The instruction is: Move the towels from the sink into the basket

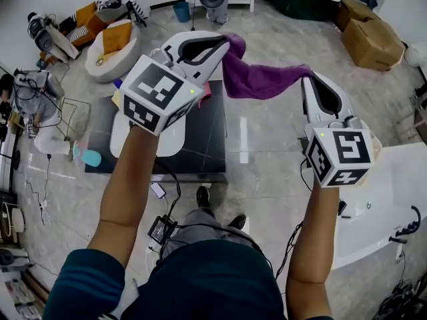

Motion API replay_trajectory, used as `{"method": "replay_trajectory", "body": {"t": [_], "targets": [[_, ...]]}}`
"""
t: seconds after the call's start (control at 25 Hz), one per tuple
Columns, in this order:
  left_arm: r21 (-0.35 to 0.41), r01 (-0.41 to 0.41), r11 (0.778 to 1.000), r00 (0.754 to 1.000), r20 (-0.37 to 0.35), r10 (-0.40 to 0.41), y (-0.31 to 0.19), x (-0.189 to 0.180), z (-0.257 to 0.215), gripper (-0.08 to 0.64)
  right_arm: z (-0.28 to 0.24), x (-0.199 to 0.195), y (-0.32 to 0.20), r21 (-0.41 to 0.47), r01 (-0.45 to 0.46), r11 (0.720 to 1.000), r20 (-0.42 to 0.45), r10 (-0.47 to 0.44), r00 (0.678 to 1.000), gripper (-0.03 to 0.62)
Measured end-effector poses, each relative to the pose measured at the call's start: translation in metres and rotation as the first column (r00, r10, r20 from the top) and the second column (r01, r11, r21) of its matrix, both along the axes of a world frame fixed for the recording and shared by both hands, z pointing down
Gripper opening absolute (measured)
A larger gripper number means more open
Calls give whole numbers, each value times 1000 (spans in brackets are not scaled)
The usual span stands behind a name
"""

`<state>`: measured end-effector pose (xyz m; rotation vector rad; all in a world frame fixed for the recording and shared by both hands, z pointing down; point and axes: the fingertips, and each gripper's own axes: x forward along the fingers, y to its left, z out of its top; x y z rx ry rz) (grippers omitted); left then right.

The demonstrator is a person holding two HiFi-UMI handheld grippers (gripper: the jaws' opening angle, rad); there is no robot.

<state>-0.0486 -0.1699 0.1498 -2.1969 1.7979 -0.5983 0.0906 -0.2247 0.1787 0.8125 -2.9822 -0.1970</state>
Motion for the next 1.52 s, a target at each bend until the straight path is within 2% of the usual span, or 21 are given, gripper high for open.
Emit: {"method": "replay_trajectory", "body": {"t": [0.28, 0.44, 0.64, 0.72, 0.88, 1.2, 1.36, 1.52], "targets": [[-12, -154, 988, 988, -17, 154, -61, 69, 6, 18, 5, 86, -42, -18, -176, 984, -10, 176, 984, 21], [-14, -254, 967, 967, -38, 254, -91, 102, 12, 18, 7, 125, -59, -20, -283, 959, -20, 282, 959, 21], [-18, -358, 934, 932, -57, 357, -123, 125, 19, 18, 8, 155, -70, -10, -390, 921, -43, 389, 920, 21], [-14, -407, 913, 912, -70, 405, -134, 139, 20, 18, 8, 169, -73, -4, -434, 901, -57, 433, 900, 21], [-4, -502, 865, 862, -82, 500, -155, 169, 20, 18, 4, 204, -78, 4, -536, 844, -71, 535, 842, 21], [10, -607, 795, 788, -120, 604, -183, 213, 27, 18, 10, 254, -83, 7, -660, 751, -90, 658, 747, 21], [3, -636, 772, 764, -140, 630, -199, 239, 36, 18, 17, 285, -88, -4, -703, 711, -95, 699, 708, 21], [-11, -648, 761, 753, -158, 639, -216, 274, 48, 18, 29, 325, -97, -23, -727, 687, -103, 721, 685, 21]]}}
